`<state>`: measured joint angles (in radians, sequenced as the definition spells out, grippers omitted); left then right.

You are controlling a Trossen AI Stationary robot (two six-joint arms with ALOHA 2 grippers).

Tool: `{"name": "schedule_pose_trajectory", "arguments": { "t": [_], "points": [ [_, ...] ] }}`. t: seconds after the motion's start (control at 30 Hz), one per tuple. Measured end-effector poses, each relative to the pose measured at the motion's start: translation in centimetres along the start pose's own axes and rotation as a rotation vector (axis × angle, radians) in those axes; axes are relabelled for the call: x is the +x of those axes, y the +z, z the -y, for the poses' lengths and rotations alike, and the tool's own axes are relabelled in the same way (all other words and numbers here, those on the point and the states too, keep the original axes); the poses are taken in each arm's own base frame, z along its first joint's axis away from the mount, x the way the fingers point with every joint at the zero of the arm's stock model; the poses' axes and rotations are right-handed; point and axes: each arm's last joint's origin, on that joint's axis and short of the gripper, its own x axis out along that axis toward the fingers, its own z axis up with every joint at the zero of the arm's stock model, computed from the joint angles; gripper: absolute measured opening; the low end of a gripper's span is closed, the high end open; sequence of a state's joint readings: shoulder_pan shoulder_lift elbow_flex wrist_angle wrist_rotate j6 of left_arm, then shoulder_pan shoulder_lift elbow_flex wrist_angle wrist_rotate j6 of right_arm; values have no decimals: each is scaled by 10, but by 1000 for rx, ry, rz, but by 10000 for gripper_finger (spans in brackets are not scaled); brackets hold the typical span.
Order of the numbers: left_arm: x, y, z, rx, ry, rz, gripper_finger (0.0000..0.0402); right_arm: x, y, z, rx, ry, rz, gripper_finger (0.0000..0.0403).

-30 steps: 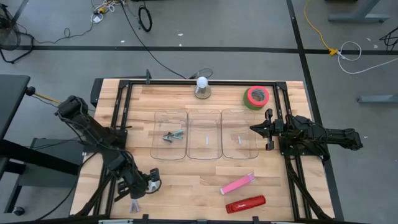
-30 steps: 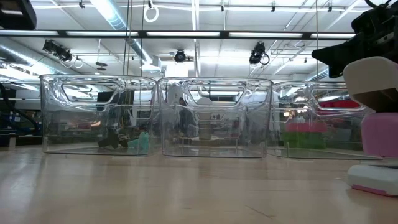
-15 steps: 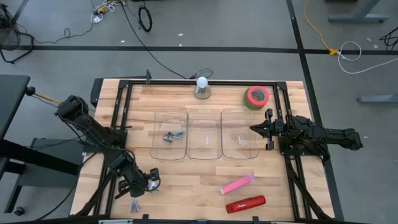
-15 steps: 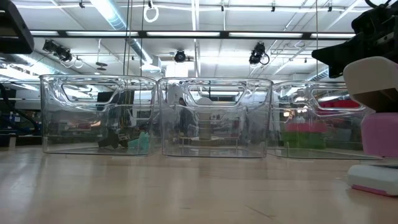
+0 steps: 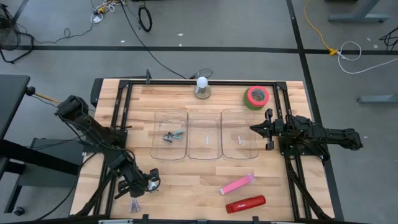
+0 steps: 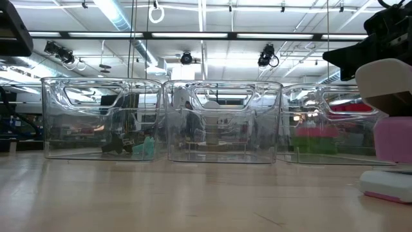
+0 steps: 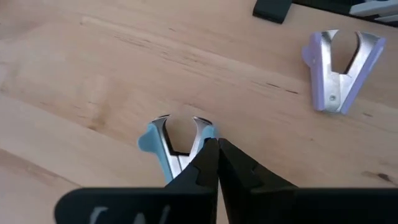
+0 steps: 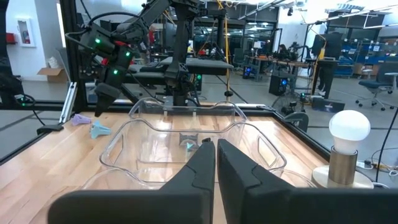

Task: Pick and place Stapler, Stapler remover, tape
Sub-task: Put the blue staple remover into the left transparent bin

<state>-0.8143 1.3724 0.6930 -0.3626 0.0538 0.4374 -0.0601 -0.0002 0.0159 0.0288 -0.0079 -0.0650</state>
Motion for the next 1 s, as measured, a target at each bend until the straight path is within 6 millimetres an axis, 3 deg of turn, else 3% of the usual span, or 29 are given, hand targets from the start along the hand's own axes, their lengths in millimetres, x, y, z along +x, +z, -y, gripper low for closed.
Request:
{"name": "schedule_pose_trajectory", "arguments": {
  "t": [0.53,1.0],
  "points": [
    [0,0,0,0,-3,1,134,0,0,0,0,0,0,22],
    [6,-1,0,0,-4,-20,128,0,0,0,0,0,0,22]
  ]
}}
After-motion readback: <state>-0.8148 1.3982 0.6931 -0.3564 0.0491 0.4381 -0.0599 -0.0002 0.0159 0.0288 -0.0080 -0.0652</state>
